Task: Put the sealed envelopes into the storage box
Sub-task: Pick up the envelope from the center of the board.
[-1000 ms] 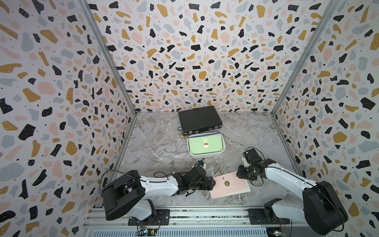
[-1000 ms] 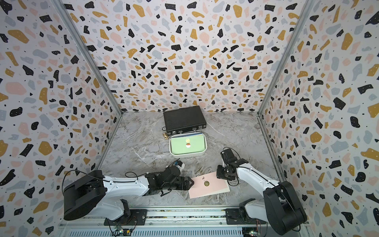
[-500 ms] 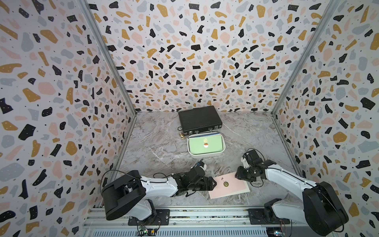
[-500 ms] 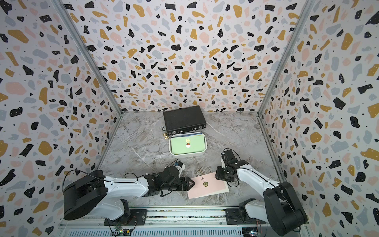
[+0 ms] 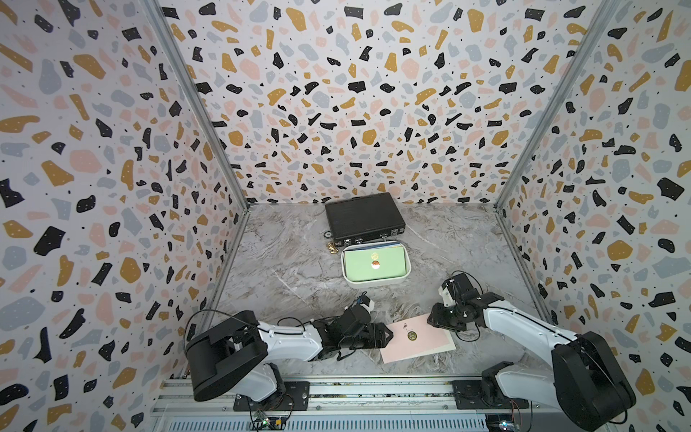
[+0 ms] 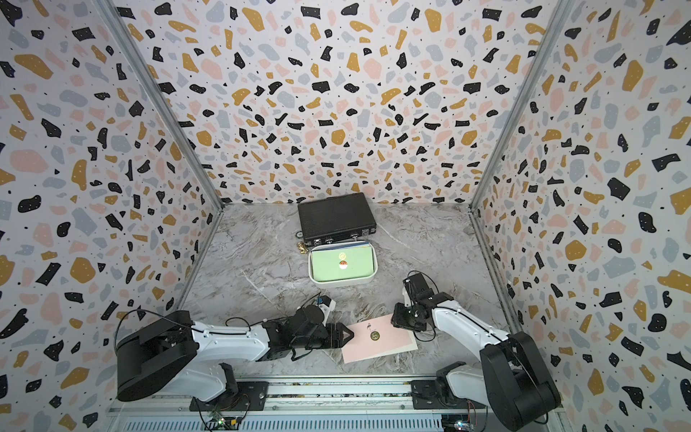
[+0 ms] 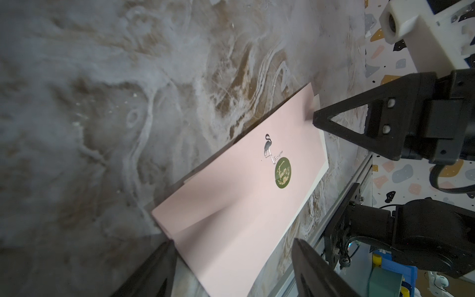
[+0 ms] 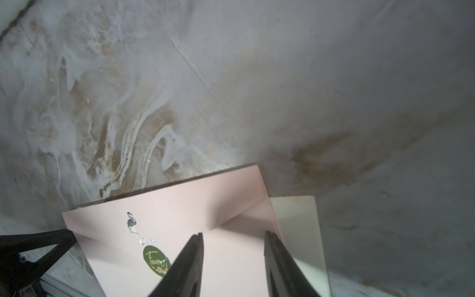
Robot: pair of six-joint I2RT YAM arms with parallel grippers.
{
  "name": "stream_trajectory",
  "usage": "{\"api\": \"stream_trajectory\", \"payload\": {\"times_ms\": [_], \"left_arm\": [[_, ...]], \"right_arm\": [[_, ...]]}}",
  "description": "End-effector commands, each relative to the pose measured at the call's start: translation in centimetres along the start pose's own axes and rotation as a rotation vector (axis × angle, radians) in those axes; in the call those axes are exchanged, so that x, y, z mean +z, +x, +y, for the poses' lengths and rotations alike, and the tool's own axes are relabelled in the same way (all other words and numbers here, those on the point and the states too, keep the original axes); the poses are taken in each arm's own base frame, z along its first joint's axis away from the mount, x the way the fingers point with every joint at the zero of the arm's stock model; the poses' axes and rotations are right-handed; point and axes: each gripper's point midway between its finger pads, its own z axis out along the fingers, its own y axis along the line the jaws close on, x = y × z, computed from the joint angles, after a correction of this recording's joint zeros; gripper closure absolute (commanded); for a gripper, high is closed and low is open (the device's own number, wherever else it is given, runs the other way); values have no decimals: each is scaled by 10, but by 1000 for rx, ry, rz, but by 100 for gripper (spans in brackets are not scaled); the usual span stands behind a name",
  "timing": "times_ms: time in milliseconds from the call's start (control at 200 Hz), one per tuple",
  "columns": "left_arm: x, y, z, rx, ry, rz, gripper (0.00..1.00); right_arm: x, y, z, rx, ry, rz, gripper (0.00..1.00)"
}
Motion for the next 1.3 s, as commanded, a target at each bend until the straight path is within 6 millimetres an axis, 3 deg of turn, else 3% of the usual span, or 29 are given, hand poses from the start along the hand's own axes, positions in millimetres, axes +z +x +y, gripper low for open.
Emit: {"api": "stream_trajectory", "payload": {"times_ms": [0,200,360,561,786,956,1146,1296], "left_arm": [[-7,3,-6,-16,-16,30,25],[-20,24,4,-80,-93,103,23],[-9,32,5,-116,-64,139,23],[9,29,-4,-115,-7,144,26],[9,19,1,-84,-15,86,27],[4,5,-20,-57,98,11,29],[-2,-6,-36,-2,146,-32,39],[-10,-13,-42,42,140,-61,54]], "right_arm": [[5,18,-9,15,22,57,56],[4,17,-10,10,28,55,56],[4,18,-10,12,26,58,56],[4,20,-12,6,33,58,55],[5,20,-13,4,34,60,56],[5,19,-12,0,33,62,56],[5,19,-11,-2,25,61,55],[4,18,-7,-5,12,61,56]]}}
